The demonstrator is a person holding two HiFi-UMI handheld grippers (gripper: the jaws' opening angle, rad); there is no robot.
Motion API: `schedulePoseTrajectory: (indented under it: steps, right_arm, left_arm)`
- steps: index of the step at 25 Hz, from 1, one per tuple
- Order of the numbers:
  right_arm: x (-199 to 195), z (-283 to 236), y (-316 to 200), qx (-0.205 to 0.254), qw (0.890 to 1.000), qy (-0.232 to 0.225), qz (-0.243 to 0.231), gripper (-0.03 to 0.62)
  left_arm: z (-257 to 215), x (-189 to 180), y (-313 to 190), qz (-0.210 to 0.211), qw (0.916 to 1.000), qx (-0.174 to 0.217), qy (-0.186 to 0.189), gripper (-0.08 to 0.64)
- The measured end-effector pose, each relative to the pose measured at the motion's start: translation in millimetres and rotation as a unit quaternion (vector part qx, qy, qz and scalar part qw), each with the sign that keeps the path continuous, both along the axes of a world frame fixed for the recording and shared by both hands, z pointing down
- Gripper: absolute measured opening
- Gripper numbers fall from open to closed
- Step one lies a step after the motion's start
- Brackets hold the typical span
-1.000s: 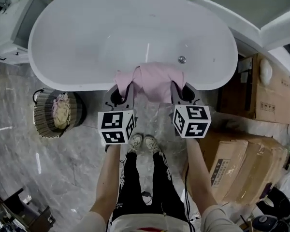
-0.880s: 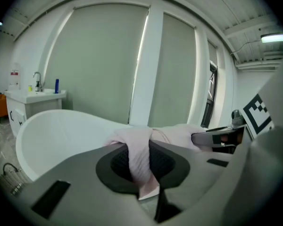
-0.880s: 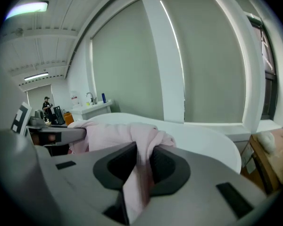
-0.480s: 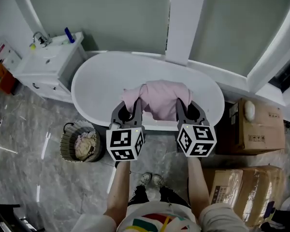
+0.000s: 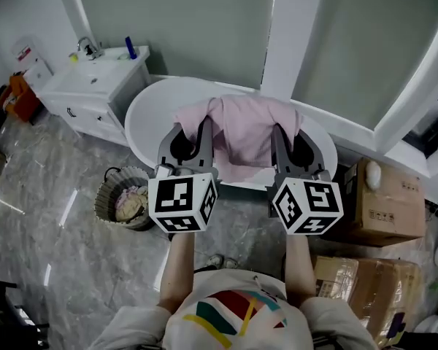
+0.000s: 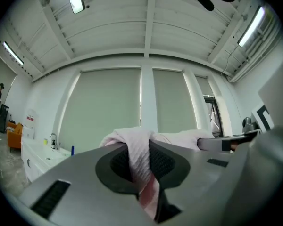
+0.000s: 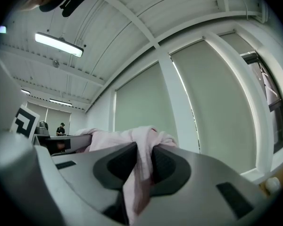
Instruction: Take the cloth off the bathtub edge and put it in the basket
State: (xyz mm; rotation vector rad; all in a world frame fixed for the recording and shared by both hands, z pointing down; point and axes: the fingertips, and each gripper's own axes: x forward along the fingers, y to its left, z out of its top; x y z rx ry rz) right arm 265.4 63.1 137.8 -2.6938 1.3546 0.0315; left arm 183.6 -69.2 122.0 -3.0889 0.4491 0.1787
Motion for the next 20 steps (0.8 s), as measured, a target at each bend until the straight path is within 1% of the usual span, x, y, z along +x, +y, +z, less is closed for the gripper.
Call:
schedulePoseTrajectory:
  steps: [4,7,10,14,16,20]
  right_arm:
    - [-13,2,17,0.012,1.0,0.008,-0.012,0.086]
    - [-16,10,31,0.021,0.999,0.019,-0.027,0.086]
    - [-20,12,33,0.029,0.998,0.028,-0.046,0.086]
    - [-30,5,21,0.043,0.994,0.048,-0.087,0.086]
    - [-35,2,10,0.054,0.991,0.049,-0.113,0.086]
    - [-55,-1,-16,0.062,0.983,0.044,-0.169,0.086]
  left_arm:
    - [-1,-14,19,-0.015,0.9997,0.015,0.009,0.063]
    - [7,-23,37,-0.032,0.9992,0.019,0.017,0.063]
    - [12,-32,42,-0.051,0.9982,0.018,0.024,0.063]
    - [10,-52,36,-0.086,0.9954,0.02,0.036,0.063]
    - [8,-65,31,-0.107,0.9932,0.027,0.035,0.063]
    - [6,-97,20,-0.164,0.9853,0.038,0.029,0.063]
